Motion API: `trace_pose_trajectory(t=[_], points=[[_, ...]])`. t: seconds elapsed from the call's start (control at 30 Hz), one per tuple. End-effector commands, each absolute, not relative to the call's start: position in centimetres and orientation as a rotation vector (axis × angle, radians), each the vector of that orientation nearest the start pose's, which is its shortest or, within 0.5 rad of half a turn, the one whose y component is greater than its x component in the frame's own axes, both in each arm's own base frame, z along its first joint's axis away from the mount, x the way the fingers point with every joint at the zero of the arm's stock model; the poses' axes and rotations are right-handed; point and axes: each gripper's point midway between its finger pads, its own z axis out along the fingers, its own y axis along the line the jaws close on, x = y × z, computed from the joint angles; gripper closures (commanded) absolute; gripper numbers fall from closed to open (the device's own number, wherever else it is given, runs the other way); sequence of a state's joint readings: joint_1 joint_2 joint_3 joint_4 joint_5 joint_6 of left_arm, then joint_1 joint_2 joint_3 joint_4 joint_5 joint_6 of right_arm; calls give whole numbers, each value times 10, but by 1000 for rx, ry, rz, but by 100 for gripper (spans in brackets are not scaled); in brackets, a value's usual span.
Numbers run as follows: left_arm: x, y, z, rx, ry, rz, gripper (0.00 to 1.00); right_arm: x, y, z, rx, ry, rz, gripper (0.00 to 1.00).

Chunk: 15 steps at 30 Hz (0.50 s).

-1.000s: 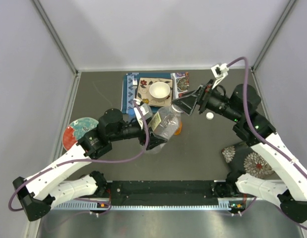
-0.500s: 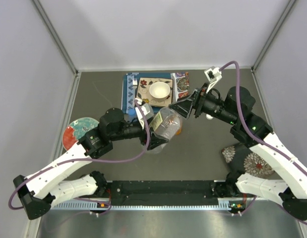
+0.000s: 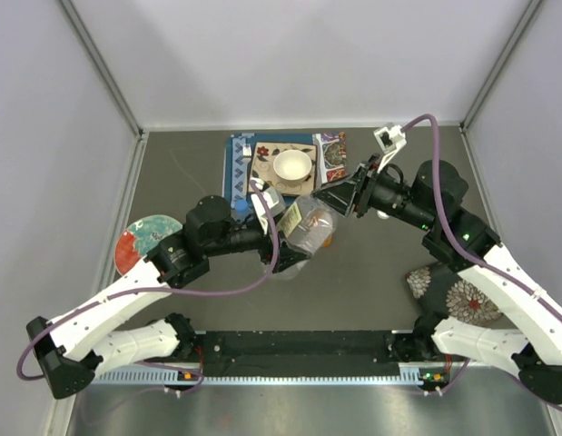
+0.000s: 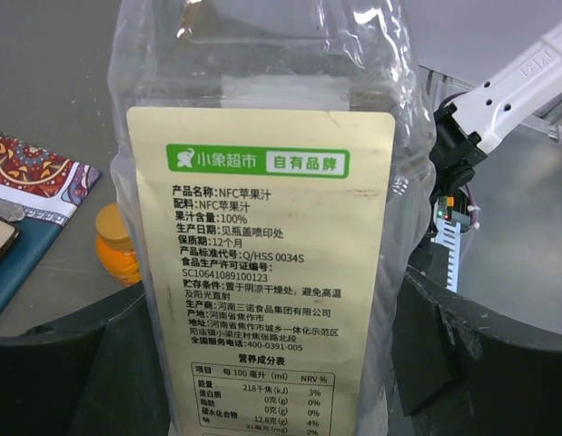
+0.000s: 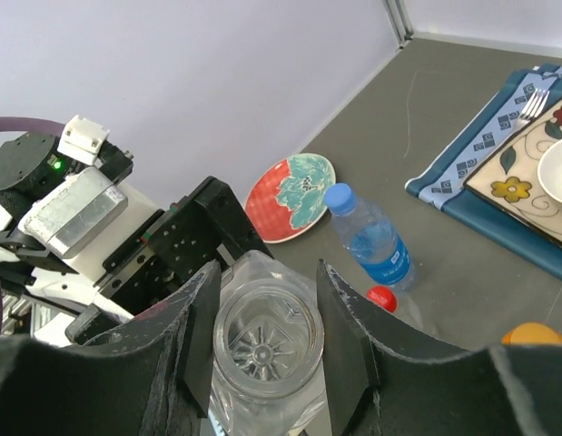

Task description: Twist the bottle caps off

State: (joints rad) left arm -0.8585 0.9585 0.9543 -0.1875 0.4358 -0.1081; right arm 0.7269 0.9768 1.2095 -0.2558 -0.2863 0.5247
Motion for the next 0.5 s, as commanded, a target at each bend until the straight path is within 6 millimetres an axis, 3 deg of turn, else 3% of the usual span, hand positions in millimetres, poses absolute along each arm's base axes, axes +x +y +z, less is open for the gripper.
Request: trace_pose_trajectory(t=[0.0, 0.07, 0.1, 0.17, 0.2, 0.27, 0.3, 0.33, 0.4, 0.47], points=[[170, -298, 349, 903, 1476, -1017, 28, 203, 259, 420, -378, 1639, 1107, 98], [176, -290, 353, 854, 1480, -968, 20, 212, 248, 427, -332, 1631, 1032, 99], [176, -286, 354, 842, 1485, -951, 3, 215, 241, 439, -321, 1606, 992, 100], [180, -266, 361, 777, 1482, -879, 2, 229, 226, 442, -259, 1623, 875, 100], [180, -258, 366, 751, 1473, -854, 2, 232, 216, 459, -237, 1588, 827, 100], [176, -239, 376, 699, 1444, -818, 2, 251, 198, 461, -150, 1601, 685, 100], [174, -234, 379, 685, 1433, -813, 2, 255, 187, 475, -116, 1572, 633, 100], [172, -228, 380, 676, 1431, -807, 2, 266, 171, 477, -50, 1575, 544, 100], [166, -219, 384, 656, 1420, -806, 1, 283, 160, 486, 2, 1568, 443, 100], [162, -215, 379, 660, 1426, -809, 1, 303, 131, 487, 109, 1563, 291, 100]])
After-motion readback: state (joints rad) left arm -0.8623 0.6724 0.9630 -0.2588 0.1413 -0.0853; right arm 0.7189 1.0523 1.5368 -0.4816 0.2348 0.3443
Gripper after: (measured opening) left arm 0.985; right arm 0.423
